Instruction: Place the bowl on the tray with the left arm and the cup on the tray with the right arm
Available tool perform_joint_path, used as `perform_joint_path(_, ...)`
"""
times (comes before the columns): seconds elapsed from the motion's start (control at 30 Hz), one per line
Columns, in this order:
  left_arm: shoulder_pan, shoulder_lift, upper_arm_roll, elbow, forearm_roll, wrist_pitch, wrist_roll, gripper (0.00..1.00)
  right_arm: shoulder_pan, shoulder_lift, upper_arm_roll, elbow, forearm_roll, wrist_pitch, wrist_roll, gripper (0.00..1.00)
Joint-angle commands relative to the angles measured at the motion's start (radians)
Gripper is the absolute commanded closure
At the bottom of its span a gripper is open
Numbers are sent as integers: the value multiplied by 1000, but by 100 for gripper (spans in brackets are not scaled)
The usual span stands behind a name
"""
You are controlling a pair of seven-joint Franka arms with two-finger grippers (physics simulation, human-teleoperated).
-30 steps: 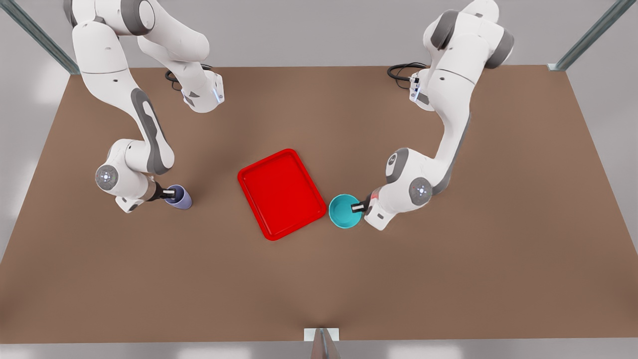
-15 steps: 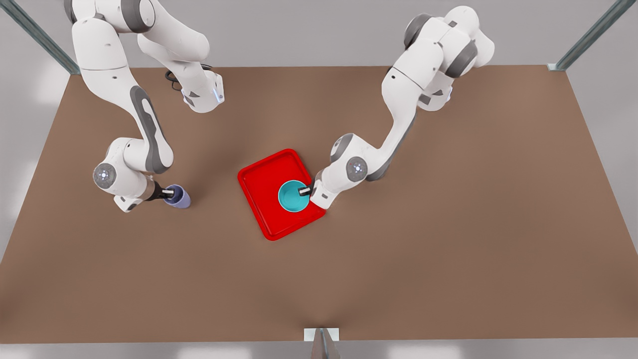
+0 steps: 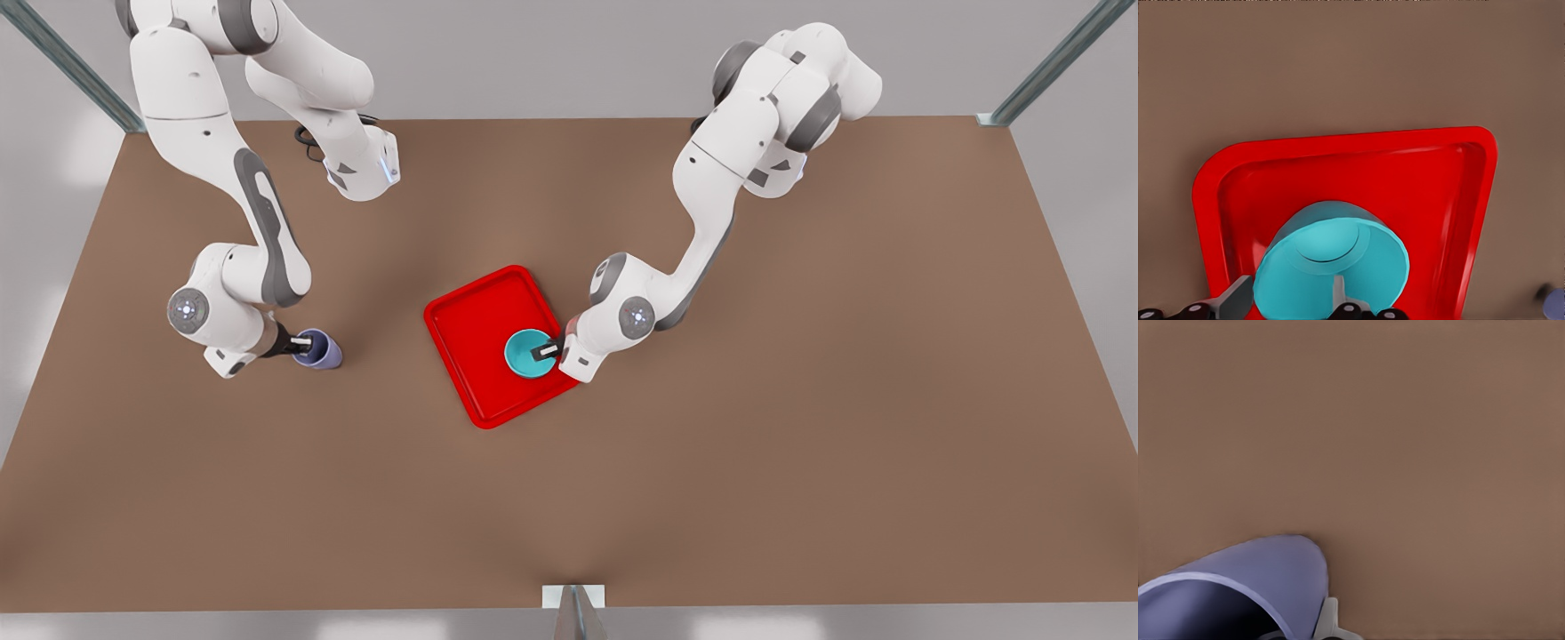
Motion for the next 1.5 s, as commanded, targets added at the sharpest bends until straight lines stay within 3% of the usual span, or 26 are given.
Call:
perform_joint_path(0.0,0,-4,0,0,5,-6,1,0,4,-7,0,0,-9,-1,0,79)
perform_joint_path(0.1,2,-91,106,6,135,-179,4,0,9,-36,17,5,-7,-5,-7,79)
perform_joint_path(0.13,8,-153,210,11,242,-337,90,0,18,-50,32,8,-3,-5,-5,79)
perform_joint_path(0.2,14,-162,468,100,244,-595,467,0,18,-67,53,8,-1,-5,-5,79)
perform_joint_path(0.3,12,-190,719,103,248,-703,827,0,21,-87,102,9,11,-2,3,79)
perform_joint_path(0.33,12,-237,744,123,300,-727,830,0,23,-88,121,9,11,-4,15,79)
perform_joint_path(0.37,31,-282,709,135,374,-732,831,0,23,-93,145,8,11,-5,35,79)
perform_joint_path(0.43,334,-421,309,137,623,-735,822,0,23,-126,219,9,11,-10,67,79)
perform_joint_path(0.5,498,-466,130,135,673,-765,821,0,24,-133,300,17,11,-22,160,79)
perform_joint_path(0.73,486,-464,130,135,673,-793,813,0,26,-162,515,-110,83,39,311,79)
perform_joint_path(0.87,483,-466,126,135,672,-815,805,0,75,-166,569,-173,85,142,406,79)
perform_joint_path(1.17,468,-472,123,137,669,-830,781,0,113,-113,570,-189,85,209,428,79)
perform_joint_path(1.2,468,-475,123,137,670,-830,781,0,113,-113,570,-187,85,206,429,68)
perform_joint_path(1.27,468,-475,123,137,667,-836,762,0,113,-111,570,-187,85,206,429,57)
perform_joint_path(1.33,465,-477,114,137,669,-838,758,0,115,-111,570,-189,85,206,429,55)
perform_joint_path(1.37,465,-478,114,137,669,-848,758,0,115,-110,570,-187,85,206,429,50)
perform_joint_path(1.47,465,-480,114,137,669,-848,758,0,126,-111,570,-187,85,208,429,49)
